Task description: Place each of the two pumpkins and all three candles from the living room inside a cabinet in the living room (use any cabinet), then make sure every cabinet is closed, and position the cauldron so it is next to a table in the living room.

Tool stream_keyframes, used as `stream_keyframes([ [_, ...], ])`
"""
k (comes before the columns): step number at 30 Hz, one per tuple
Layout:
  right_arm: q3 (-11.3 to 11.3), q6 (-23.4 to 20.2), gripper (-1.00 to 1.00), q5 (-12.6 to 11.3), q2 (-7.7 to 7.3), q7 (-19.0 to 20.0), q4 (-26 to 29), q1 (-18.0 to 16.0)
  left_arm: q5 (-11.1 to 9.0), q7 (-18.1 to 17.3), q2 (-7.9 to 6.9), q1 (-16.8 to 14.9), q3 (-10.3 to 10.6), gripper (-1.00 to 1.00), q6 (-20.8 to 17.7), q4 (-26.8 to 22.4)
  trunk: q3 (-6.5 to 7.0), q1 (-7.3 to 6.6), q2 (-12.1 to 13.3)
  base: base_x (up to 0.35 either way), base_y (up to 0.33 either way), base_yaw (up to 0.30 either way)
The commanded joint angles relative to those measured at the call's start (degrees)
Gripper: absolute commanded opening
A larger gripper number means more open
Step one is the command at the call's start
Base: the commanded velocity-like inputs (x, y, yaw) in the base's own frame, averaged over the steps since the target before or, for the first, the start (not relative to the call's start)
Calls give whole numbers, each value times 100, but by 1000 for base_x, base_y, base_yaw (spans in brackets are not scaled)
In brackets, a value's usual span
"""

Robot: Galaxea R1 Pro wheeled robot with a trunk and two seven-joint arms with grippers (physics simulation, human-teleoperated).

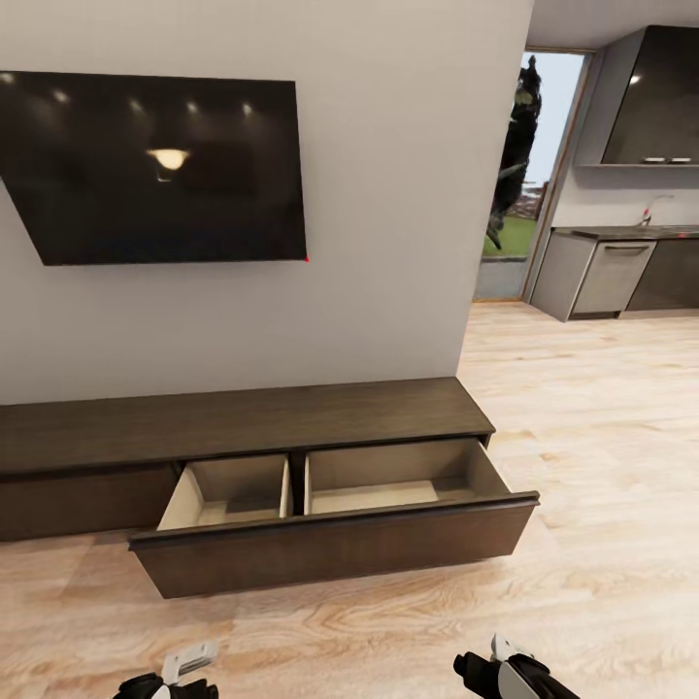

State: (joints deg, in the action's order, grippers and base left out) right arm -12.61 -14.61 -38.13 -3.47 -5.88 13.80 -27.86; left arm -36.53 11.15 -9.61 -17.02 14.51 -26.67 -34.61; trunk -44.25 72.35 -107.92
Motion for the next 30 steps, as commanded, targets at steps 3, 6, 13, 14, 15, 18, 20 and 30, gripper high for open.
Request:
stream_keyframes([
  [3,-48,-26,100,-55,-5,-42,17,0,-49,48,-12,-1,41,100,-13,7,-5,-1,-3,0,0,0],
  [6,-76,-25,100,-55,-5,-44,17,-1,-29,45,-14,4,39,100,-9,7,-5,-1,-3,0,0,85],
  [13,-119,-17,100,-55,15,-45,23,-2,-21,38,-19,6,40,100,-6,-33,-5,-1,-3,0,0,246],
  [14,-123,-12,100,-43,46,-45,22,-1,-21,37,-19,6,40,100,-5,-42,-5,-1,-3,0,0,287],
  [15,-125,-10,100,-23,61,-45,21,-2,-21,37,-17,6,41,100,-5,-45,-5,-1,-3,0,0,288],
  [18,-126,-8,100,78,104,-45,19,-2,-20,36,-21,6,42,100,0,-51,-5,-1,-3,0,0,290],
  [20,-127,-7,100,129,123,-45,18,-1,-20,36,-22,6,43,100,3,-53,-5,-1,-3,0,0,291],
  [30,-127,1,100,164,138,-45,17,-1,-20,36,-15,14,43,100,6,7,-5,-1,-3,0,0,292],
])
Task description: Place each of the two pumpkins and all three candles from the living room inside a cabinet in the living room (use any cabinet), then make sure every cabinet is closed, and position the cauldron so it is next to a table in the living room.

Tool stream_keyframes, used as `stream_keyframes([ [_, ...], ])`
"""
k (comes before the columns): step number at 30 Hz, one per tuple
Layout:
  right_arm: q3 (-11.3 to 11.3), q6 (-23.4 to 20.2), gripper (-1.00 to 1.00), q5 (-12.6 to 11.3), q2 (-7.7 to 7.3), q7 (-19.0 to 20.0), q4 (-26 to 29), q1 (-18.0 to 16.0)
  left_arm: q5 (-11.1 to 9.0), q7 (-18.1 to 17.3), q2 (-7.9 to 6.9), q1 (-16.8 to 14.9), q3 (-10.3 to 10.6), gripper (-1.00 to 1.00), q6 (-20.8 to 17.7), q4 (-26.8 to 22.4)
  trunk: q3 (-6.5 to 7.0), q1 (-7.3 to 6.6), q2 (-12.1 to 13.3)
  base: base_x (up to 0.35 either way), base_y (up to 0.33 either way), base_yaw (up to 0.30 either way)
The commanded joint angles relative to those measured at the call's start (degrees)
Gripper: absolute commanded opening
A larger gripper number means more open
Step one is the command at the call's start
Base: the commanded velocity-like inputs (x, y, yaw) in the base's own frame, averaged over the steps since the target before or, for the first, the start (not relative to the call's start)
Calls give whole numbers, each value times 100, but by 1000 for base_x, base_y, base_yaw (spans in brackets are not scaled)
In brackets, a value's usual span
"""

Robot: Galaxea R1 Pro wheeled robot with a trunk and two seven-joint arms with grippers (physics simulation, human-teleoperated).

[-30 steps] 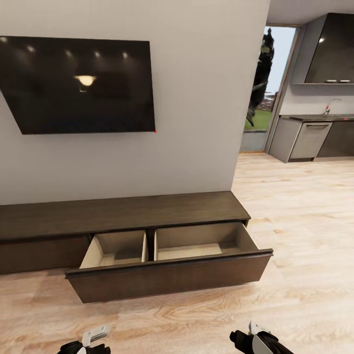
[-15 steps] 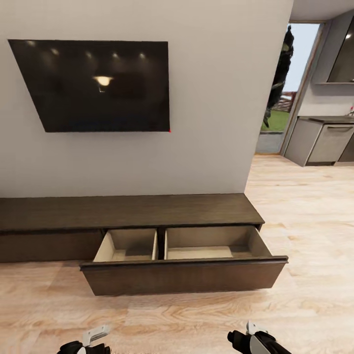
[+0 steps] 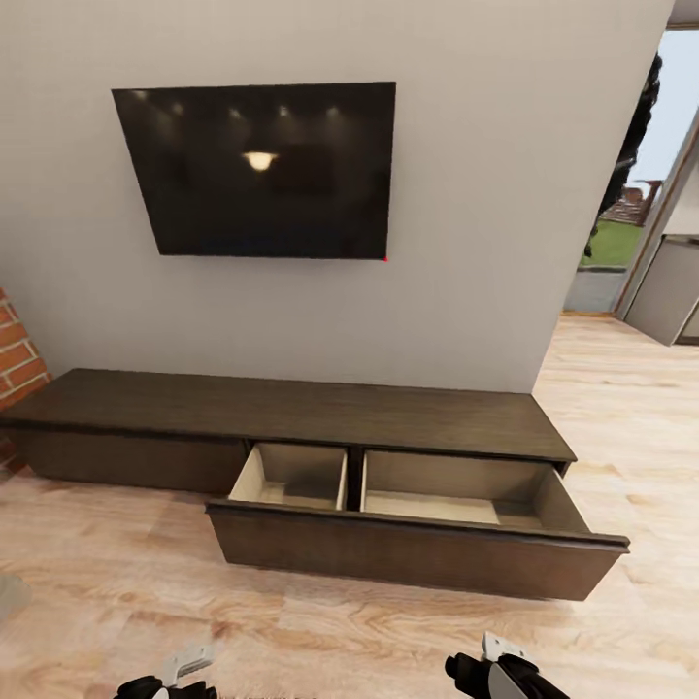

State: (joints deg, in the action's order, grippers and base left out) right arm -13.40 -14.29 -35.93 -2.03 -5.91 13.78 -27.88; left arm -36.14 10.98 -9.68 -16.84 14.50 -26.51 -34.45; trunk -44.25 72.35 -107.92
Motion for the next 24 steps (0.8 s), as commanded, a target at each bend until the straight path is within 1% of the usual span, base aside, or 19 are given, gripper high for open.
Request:
stream_keyframes([
  [1,-48,-33,100,-55,-6,-42,20,2,-60,53,-11,-7,41,100,-9,-6,-5,-1,-3,0,0,292],
  [8,-48,-38,100,-55,-7,-42,20,0,-60,53,-13,-9,26,100,-5,-1,-5,-1,-3,0,0,292],
  [15,-48,-39,100,-55,-7,-39,20,2,-67,53,-16,-11,19,100,190,0,-5,-1,-3,-34,0,292],
  [24,-48,-33,100,-55,-7,-37,20,0,-69,53,-16,-8,16,100,224,-6,-5,-1,-3,-8,0,292],
])
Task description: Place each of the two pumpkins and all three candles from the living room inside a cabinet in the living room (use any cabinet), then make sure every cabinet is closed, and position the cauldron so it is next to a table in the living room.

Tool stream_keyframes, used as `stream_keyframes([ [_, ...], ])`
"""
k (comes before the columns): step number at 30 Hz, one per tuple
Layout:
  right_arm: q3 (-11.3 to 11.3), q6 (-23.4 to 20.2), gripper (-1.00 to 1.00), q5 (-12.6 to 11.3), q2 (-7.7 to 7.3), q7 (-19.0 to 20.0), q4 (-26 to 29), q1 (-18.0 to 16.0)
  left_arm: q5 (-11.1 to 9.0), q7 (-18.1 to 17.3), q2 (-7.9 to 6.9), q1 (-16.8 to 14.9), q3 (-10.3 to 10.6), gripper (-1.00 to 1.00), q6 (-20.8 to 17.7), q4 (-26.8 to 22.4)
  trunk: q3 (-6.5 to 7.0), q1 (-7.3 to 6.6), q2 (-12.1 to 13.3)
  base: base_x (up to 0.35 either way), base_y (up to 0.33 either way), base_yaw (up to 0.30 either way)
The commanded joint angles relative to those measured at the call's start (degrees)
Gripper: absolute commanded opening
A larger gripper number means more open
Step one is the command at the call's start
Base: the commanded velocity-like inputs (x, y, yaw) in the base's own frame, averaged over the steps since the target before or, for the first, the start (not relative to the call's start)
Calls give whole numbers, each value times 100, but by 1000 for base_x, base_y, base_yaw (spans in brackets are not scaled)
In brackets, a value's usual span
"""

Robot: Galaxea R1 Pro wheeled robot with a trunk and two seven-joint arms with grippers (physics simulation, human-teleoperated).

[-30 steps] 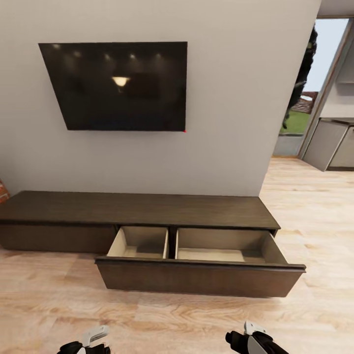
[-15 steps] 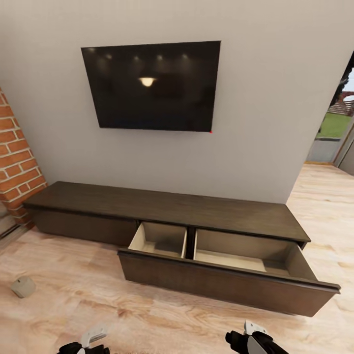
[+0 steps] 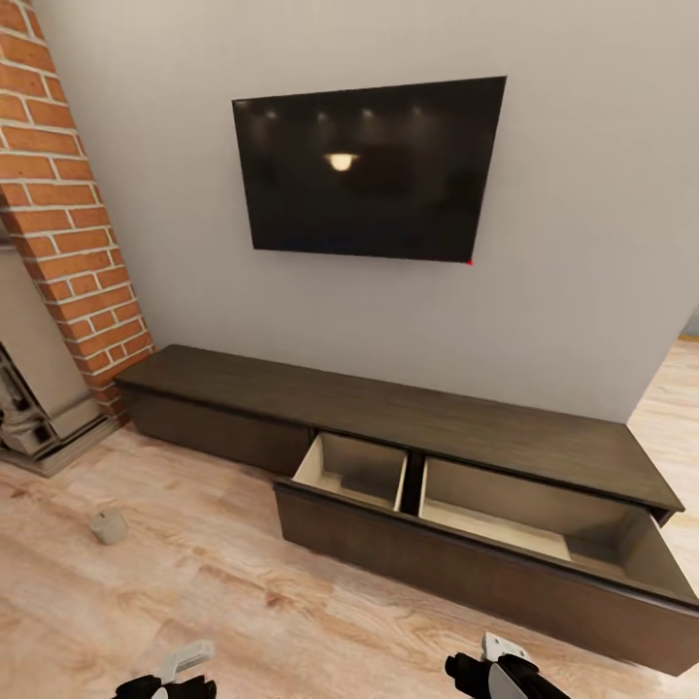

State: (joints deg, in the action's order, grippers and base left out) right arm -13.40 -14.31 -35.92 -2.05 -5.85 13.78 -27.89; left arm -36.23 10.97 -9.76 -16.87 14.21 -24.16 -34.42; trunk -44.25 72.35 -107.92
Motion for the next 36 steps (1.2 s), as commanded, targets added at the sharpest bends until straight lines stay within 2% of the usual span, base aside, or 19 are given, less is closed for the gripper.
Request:
stream_keyframes([
  [1,-48,-31,100,-55,-6,-44,21,2,-60,54,-8,-6,43,100,-10,-11,-5,-1,-3,0,0,292],
  [36,-48,-21,100,-47,17,-45,28,3,-60,54,-8,-5,38,100,-10,-12,-5,-1,-3,0,0,292],
])
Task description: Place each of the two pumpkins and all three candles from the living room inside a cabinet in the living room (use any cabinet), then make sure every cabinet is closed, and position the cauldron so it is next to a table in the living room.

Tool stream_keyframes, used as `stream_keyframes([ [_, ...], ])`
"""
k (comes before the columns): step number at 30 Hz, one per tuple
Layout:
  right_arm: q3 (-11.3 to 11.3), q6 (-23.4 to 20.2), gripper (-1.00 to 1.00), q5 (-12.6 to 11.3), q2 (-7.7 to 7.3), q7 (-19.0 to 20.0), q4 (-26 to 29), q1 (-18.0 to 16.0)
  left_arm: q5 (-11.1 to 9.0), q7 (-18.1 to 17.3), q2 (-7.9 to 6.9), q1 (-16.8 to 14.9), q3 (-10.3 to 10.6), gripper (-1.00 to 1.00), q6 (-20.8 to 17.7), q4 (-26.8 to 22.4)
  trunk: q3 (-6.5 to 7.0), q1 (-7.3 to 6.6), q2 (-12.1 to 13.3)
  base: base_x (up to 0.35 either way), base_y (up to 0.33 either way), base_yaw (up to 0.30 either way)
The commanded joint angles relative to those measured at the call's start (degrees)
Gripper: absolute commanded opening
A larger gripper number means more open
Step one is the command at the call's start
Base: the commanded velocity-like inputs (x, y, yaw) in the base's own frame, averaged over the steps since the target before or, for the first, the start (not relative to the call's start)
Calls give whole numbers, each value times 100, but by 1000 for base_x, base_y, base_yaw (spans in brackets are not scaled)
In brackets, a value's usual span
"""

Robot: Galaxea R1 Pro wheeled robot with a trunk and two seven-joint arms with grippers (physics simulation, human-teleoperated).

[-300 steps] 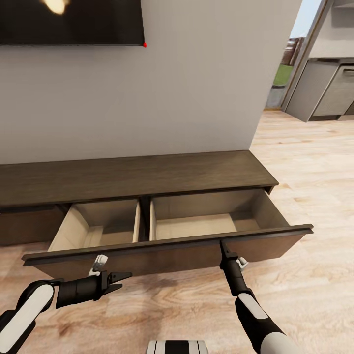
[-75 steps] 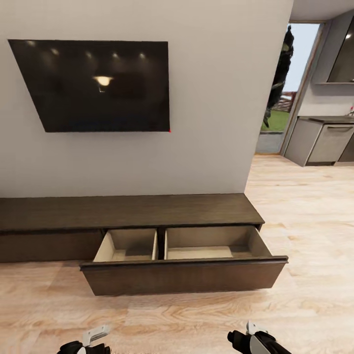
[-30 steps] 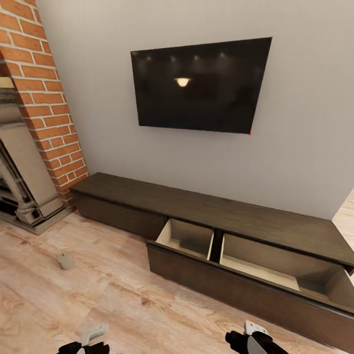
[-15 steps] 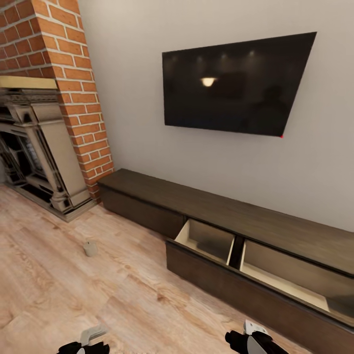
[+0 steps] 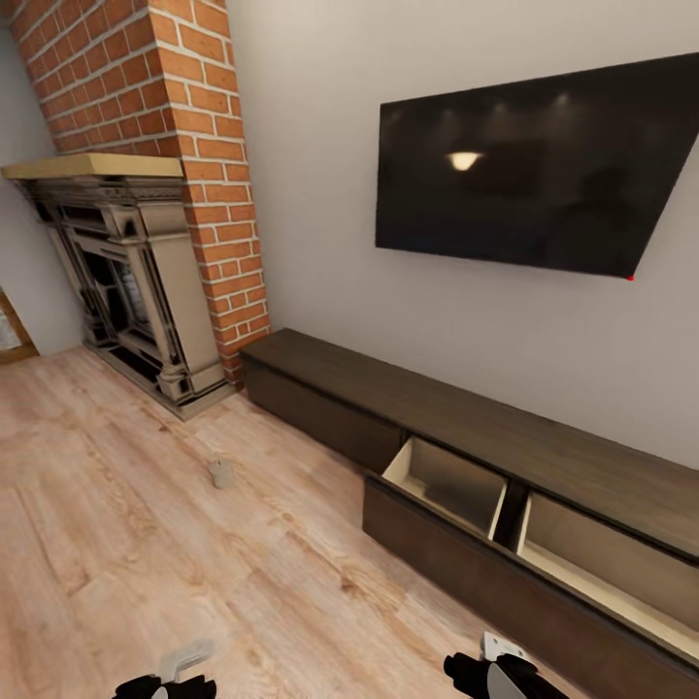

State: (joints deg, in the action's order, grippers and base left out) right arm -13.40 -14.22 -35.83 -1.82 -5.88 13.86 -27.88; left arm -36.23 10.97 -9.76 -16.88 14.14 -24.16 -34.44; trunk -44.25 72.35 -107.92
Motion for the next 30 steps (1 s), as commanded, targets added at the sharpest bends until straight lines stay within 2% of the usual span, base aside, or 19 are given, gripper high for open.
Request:
stream_keyframes([
  [1,-48,-30,100,-55,-5,-43,20,1,-60,54,-8,-5,45,100,-10,-10,-5,-1,-3,0,0,292],
  [13,-48,143,100,-63,-2,-31,12,0,-60,54,-8,-8,45,100,-10,-10,-5,-1,-3,0,0,292],
  [30,-50,157,100,-64,-2,-36,11,0,-60,54,-8,-8,53,100,-9,-10,-5,-1,-3,0,0,292],
])
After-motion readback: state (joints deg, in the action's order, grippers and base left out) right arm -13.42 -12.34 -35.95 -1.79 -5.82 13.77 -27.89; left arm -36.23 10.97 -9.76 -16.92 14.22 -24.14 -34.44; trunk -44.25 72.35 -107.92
